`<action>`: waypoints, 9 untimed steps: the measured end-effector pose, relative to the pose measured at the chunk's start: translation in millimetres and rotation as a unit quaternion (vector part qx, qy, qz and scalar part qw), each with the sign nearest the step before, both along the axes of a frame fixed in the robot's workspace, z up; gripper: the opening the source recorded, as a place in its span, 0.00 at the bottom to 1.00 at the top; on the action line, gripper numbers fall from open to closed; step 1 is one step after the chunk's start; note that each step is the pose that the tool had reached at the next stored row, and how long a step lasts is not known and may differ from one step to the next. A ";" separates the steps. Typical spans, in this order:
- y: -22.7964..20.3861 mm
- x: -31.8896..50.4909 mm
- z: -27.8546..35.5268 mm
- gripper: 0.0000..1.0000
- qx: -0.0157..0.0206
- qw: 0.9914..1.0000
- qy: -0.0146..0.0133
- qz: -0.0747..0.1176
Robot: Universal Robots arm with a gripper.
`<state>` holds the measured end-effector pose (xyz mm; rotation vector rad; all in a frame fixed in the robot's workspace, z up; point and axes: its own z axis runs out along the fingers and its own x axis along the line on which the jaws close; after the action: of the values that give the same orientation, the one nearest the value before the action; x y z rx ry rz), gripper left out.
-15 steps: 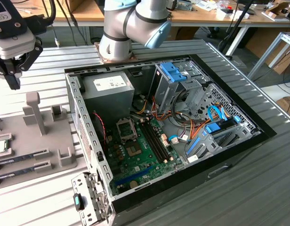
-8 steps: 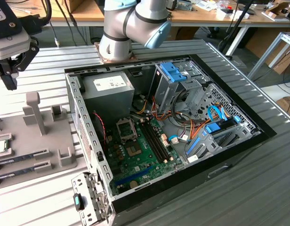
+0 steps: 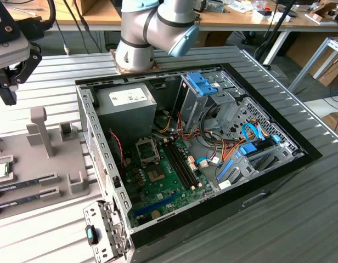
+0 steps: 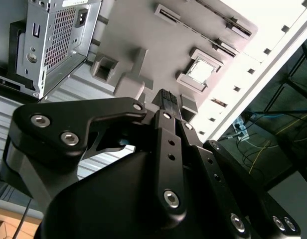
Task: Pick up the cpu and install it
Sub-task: 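Reach for the cpu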
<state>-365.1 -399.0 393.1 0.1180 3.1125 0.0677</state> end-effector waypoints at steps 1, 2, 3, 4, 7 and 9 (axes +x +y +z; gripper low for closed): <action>0.0 -0.5 0.0 0.11 0.000 1.000 0.000 0.000; 0.0 -1.2 0.0 0.11 0.000 1.000 0.000 0.000; 0.0 -1.6 0.0 0.11 0.000 1.000 0.000 0.000; 0.0 -2.1 0.0 0.11 0.000 1.000 0.000 0.000; 0.0 -3.8 0.0 0.11 0.000 1.000 0.000 0.000; 0.0 -5.2 -0.1 0.11 0.000 1.000 0.000 0.000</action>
<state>-370.3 -399.0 393.0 0.1180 3.1124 0.0677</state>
